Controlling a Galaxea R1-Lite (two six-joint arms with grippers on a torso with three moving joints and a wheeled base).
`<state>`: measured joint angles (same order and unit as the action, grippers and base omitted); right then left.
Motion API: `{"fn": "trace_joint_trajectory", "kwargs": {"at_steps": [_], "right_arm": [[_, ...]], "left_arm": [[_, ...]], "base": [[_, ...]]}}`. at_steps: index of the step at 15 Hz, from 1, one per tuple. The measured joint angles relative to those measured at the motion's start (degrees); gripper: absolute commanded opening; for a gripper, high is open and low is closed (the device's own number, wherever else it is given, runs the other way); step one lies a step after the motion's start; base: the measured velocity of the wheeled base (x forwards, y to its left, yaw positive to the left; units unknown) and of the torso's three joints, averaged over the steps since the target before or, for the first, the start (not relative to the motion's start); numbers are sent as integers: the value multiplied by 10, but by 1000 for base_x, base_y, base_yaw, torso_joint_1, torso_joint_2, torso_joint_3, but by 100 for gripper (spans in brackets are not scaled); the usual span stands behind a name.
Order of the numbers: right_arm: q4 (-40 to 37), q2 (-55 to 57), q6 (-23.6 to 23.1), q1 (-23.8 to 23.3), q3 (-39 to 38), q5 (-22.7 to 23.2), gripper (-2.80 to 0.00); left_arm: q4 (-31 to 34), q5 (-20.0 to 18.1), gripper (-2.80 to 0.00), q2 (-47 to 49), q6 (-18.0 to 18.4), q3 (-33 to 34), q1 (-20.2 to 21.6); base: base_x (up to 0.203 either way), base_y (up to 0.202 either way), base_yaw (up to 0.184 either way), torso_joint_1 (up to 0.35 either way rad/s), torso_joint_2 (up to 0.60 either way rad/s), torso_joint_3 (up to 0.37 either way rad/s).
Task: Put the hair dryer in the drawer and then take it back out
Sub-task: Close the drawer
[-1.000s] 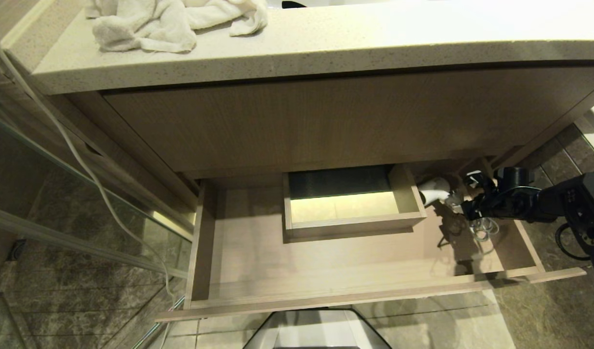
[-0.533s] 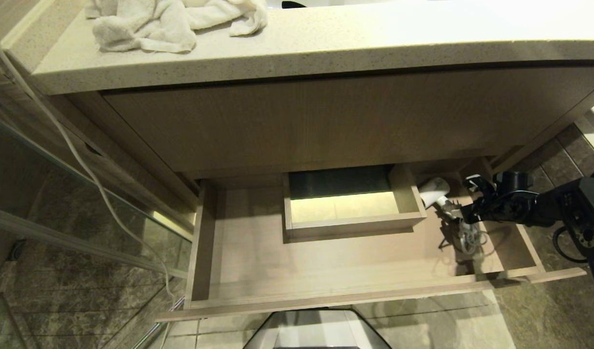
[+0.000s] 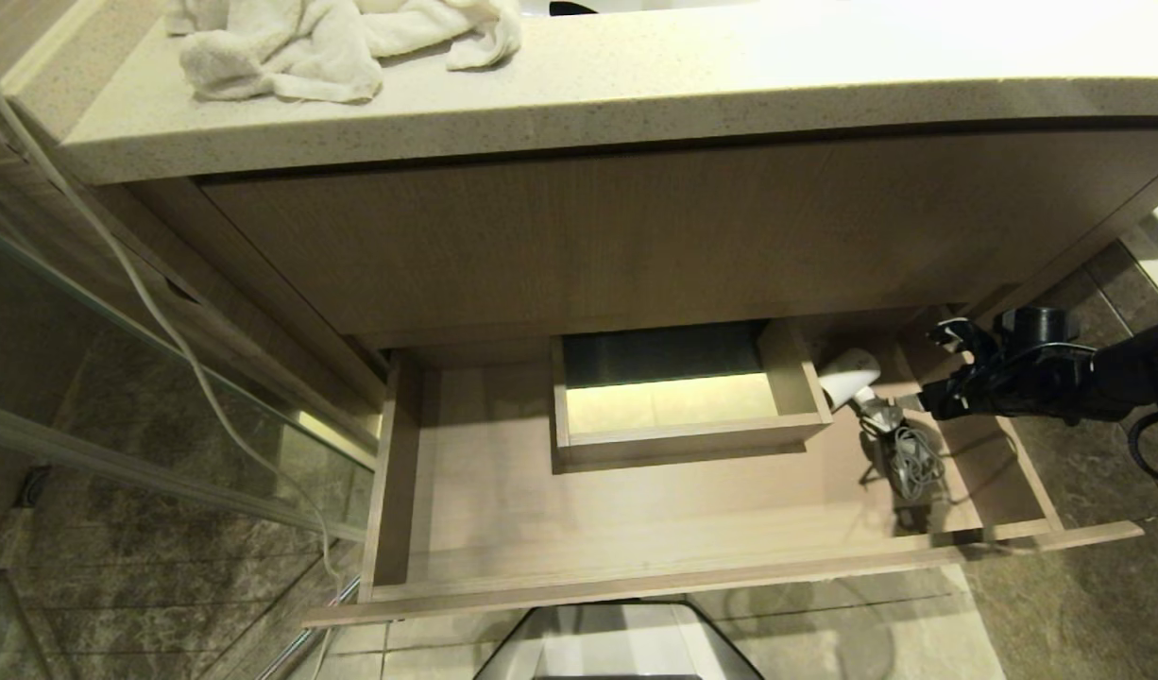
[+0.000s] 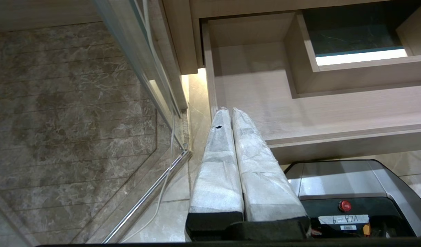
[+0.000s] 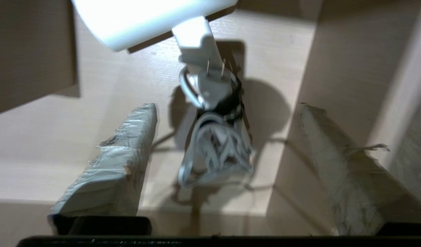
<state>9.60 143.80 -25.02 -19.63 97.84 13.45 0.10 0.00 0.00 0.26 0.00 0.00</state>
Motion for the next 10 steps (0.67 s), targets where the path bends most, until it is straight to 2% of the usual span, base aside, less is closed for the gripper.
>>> {"fn": "trace_joint_trajectory", "kwargs": {"at_steps": [2,5,8,10], "right_arm": [[-23,-74,1,-5,-68,1,-280],[-102,-198,-1,-11,-178,-4,-280],[-176,-309,-3,-13,-299,-20,-280],[-189,-364,-9,-14,-400,-41,-280]], "left_arm": [[0,0,-280,0,0,0,0],[0,0,-280,0,0,0,0],[0,0,-280,0,0,0,0],[0,0,-280,0,0,0,0]], "base": [[0,0,0,0,0,0],[0,0,0,0,0,0],[0,0,0,0,0,0],[0,0,0,0,0,0]]}}
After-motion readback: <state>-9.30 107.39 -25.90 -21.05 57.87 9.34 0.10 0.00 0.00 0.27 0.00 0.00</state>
